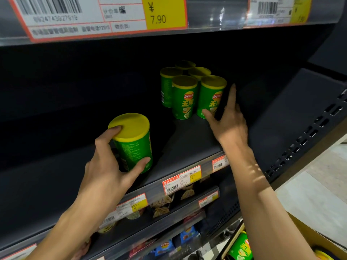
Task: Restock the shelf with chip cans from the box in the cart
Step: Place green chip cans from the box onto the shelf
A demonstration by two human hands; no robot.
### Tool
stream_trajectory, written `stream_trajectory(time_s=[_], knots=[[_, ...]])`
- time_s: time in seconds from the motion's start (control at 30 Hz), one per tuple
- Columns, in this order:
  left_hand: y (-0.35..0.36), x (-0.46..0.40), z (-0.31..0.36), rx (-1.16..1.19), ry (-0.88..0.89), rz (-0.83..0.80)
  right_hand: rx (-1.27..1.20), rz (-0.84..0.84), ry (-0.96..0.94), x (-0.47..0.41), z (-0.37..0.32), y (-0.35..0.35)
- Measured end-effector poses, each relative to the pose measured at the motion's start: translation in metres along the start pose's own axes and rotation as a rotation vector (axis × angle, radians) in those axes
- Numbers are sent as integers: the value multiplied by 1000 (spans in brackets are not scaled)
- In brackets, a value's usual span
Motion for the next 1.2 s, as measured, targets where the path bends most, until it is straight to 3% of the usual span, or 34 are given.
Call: stream_trajectory(time_s=[0.1,0.27,0.4,0.63,0.83,1.2], knots=[[1,-1,1,-3,14,-9,26,89,-100,29,4,-17],[4,-4,0,13,14,-56,-105,-19,-252,57,16,-7],[6,-6,3,25,21,-135,-54,117,-397,70,21,-4],[36,-37,38,53,148,-286,-79,281,-474,76,27,-1],[78,-72,82,62,303,-233,-56,304,-485,77,28,-1],[101,-103,101,-5,301,-95,-48,313,-465,78,26,-1]])
Point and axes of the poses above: each hand's wrist, its own x-axis away from the middle knuckle, its own y-axis out of the palm, z = x × y, the point moved 7 cm from there along -x, towards the middle knuckle, and after that the axes turned 10 degrees about -x, right-handed, at the moved point
